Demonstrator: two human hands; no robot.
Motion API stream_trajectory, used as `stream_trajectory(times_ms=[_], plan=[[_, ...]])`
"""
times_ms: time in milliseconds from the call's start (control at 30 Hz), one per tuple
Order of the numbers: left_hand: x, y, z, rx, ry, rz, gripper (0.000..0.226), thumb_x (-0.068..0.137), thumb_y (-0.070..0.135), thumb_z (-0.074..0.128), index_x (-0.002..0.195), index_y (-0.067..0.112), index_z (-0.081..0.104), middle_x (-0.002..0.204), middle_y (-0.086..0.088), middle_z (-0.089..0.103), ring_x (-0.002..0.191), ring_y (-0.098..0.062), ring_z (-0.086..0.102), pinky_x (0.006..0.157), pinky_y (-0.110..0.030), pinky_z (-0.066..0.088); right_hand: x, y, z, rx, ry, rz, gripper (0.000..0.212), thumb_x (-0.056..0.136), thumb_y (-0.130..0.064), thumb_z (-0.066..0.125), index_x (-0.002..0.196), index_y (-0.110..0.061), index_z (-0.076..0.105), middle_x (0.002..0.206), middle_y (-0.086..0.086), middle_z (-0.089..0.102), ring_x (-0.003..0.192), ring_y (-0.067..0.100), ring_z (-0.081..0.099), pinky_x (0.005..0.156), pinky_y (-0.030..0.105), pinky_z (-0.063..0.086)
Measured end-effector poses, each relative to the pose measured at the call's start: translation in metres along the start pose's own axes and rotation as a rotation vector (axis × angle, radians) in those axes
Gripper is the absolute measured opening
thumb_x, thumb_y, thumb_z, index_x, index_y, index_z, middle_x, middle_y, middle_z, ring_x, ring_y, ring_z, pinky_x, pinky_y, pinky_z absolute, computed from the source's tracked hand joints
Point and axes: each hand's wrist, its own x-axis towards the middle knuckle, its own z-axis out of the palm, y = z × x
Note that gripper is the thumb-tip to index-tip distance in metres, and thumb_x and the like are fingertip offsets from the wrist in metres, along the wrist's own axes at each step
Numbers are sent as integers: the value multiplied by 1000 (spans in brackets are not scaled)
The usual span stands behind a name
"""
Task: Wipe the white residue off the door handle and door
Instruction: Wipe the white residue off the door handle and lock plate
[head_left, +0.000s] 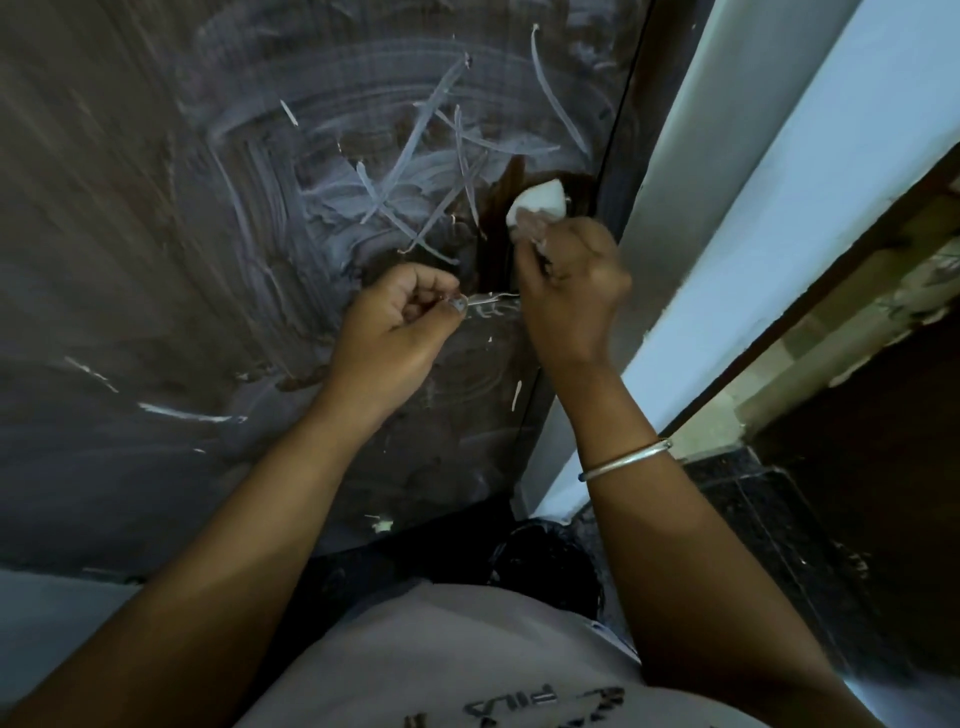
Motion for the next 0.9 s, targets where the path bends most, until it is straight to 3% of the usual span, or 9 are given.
stream_trajectory(times_ms=[100,267,467,633,767,900], plan=[[-3,0,0,-7,13,21,15,85,10,61,91,23,62,80,13,59,67,10,53,63,-6,41,-9,2,-2,-13,-45,44,8,75,1,71,82,3,73,72,19,68,64,31,64,57,31,51],[-7,-2,-3,-23,41,49,17,84,8,61,96,21,60,89,10,59,73,10,55,67,-7,42,0,8,-12,28,21,172,11,76,-2,71,87,1,73,77,18,70,68,32,66,60,34,55],[-11,-10,-6,-44,59,40,22,84,7,61,96,25,57,89,9,58,75,8,55,68,-8,44,1,-2,-6,1,-15,44,7,73,1,72,79,1,74,72,17,70,67,31,65,57,30,50],[-10,-14,-7,-59,61,32,22,80,15,63,94,31,57,92,9,60,78,6,56,68,-9,45,-1,8,-17,-11,-40,166,8,76,-2,70,83,0,74,75,17,71,68,31,66,61,35,54],[-11,-14,-1,-37,62,39,22,82,11,63,97,26,57,90,11,57,73,11,54,66,-6,42,6,4,-18,4,-15,168,8,77,-3,70,84,-1,74,77,16,72,70,30,67,63,33,54],[-12,-12,3,-4,53,48,21,83,9,62,101,19,57,87,13,54,68,13,52,63,-5,41,-3,-1,-15,-48,-139,116,9,73,-1,70,81,1,74,78,18,72,73,33,67,66,39,56]])
